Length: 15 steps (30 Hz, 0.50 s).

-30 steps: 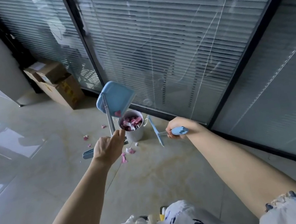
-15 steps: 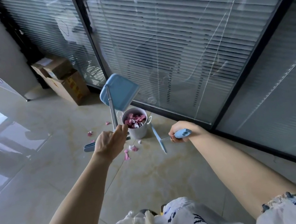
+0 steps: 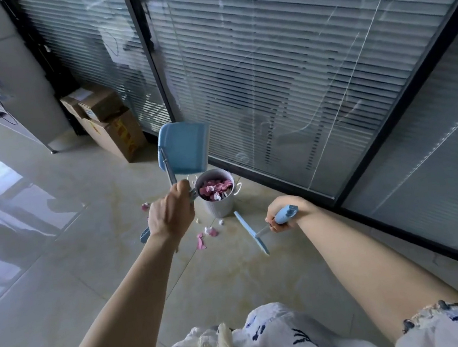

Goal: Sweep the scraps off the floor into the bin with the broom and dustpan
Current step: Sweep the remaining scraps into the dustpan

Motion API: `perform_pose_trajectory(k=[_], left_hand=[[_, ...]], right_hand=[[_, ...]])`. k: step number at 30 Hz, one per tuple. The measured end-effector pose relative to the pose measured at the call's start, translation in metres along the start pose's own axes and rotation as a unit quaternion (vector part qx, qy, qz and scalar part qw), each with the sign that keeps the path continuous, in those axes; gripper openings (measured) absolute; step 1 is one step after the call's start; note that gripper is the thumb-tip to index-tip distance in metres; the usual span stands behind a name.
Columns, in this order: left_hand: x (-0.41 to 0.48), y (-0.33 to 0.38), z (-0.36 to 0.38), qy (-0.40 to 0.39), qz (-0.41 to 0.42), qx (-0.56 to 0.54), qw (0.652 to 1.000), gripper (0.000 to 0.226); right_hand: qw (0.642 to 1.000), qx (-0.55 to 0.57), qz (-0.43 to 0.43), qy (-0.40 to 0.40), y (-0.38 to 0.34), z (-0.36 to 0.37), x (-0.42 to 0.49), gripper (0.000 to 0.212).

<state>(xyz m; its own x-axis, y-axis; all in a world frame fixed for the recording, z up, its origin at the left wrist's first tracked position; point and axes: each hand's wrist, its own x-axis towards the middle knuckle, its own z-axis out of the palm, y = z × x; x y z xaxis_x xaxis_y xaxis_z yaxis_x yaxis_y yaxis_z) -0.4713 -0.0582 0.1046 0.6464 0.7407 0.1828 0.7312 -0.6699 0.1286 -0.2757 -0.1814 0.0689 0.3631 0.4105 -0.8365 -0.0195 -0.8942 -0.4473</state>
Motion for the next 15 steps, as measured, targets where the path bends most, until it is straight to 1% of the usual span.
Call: perform_pose_trajectory(k=[2,4,6,8,11,15], left_hand=[[0.004,-0.003,-0.003,0.019,-0.065,-0.049,0.997,0.021],[0.01,-0.01,-0.009,0.03,-0.137,-0.095,0.986,0.02],[0.017,-0.02,-0.015,0.032,-0.187,-0.107,0.976,0.022],[0.023,-0.039,-0.017,0.027,-0.213,-0.102,0.971,0.023],[0.03,-0.075,-0.01,0.028,-0.243,-0.11,0.963,0.02],[0.046,-0.121,0.006,0.022,-0.288,-0.131,0.948,0.017]], right_hand=[[1.0,-0.009,0.015,-0.012,-0.006,0.002,0.0,0.034],[0.999,-0.004,0.033,-0.019,-0.014,0.006,0.003,0.033],[0.998,-0.004,0.051,-0.042,-0.021,0.011,0.004,0.033],[0.997,-0.019,0.057,-0.051,-0.031,0.02,0.009,0.032],[0.996,-0.054,0.038,-0.053,-0.054,0.038,0.016,0.028],[0.995,-0.063,0.035,-0.064,-0.099,0.062,0.028,0.028]])
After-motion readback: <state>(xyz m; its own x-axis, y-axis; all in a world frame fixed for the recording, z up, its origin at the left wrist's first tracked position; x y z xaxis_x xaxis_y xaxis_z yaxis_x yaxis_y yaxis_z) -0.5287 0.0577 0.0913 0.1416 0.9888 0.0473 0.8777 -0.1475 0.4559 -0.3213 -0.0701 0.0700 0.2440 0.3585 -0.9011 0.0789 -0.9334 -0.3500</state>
